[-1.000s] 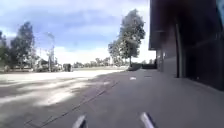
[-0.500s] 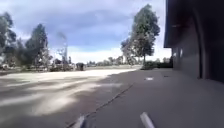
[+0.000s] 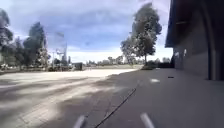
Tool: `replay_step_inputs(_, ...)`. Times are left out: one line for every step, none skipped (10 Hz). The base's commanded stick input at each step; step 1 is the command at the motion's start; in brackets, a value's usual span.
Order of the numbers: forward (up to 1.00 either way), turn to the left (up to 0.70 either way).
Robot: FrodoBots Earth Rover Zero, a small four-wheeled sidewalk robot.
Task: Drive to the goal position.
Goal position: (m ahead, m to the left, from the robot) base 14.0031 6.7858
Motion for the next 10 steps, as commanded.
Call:
replay_step_inputs(1.0, 0.0)
replay_step_inputs(1.0, 0.0)
replay_step_inputs(1.0, 0.0)
replay_step_inputs(1.0, 0.0)
replay_step_inputs(1.0, 0.0)
replay_step_inputs(1.0, -0.14)
replay_step_inputs(1.0, -0.19)
replay_step_inputs(1.0, -0.24)
replay_step_inputs(1.0, 0.0)
replay_step_inputs(1.0, 0.0)
